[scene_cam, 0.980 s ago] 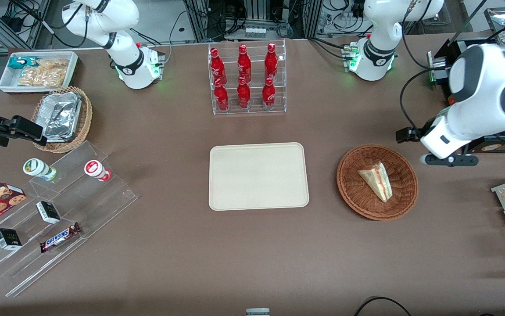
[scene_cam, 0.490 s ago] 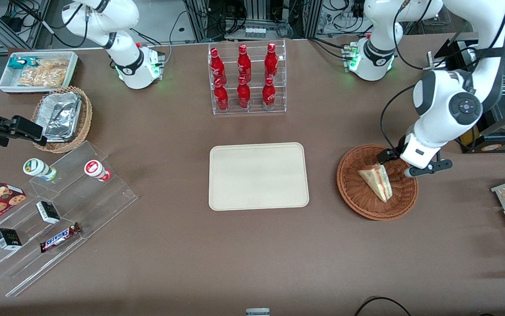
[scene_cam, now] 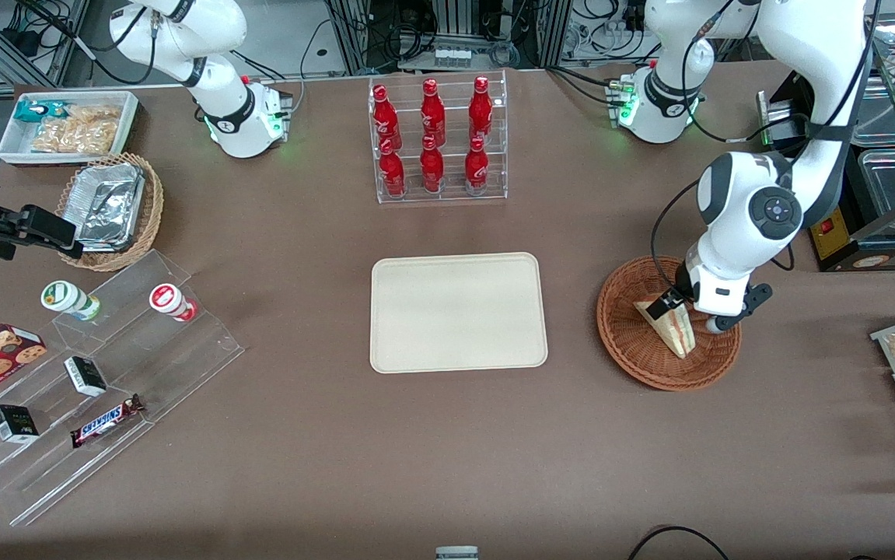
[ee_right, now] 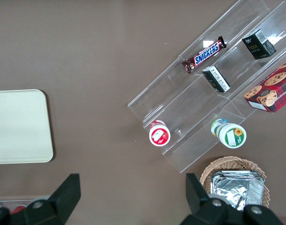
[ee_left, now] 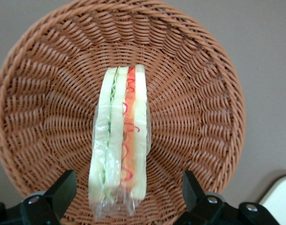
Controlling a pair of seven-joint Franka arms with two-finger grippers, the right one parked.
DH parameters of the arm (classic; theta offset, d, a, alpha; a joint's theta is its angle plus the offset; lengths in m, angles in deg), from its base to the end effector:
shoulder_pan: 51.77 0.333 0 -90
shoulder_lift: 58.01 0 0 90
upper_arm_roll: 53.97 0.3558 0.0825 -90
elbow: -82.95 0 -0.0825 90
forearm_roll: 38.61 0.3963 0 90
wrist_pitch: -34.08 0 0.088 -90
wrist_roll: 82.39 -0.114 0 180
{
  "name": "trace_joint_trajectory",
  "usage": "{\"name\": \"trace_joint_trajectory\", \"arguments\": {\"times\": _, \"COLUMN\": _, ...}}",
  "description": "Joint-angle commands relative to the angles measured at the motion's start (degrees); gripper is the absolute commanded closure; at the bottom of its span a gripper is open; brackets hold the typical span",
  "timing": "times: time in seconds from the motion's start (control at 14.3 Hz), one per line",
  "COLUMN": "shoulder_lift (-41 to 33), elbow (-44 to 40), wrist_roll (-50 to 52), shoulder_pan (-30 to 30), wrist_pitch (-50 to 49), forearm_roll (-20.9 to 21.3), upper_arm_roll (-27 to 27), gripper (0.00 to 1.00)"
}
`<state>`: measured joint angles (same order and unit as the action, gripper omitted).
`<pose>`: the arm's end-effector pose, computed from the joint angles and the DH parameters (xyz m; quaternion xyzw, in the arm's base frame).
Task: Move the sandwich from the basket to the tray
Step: 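Lower the left gripper and close it on the upright sandwich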
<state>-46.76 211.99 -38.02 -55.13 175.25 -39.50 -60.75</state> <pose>0.5482 -0.0975 0.3018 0.9534 0.3011 -0.0001 0.0184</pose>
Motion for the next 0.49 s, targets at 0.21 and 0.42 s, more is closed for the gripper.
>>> {"name": "trace_joint_trajectory", "arguments": {"times": 0.21, "shoulder_lift": 2.99, "elbow": -0.11, "wrist_roll": 1.86, "shoulder_pan": -0.07, "wrist_pitch": 0.95, "forearm_roll": -0.26, "upper_arm_roll": 0.37, "gripper": 0.22}}
{"name": "trace_joint_trajectory", "arguments": {"times": 0.42, "shoulder_lift": 2.46, "elbow": -0.72, "wrist_roll": 2.21, "shoulder_pan": -0.07, "wrist_pitch": -1.24, "forearm_roll": 0.18, "upper_arm_roll": 0.46, "gripper": 0.94}}
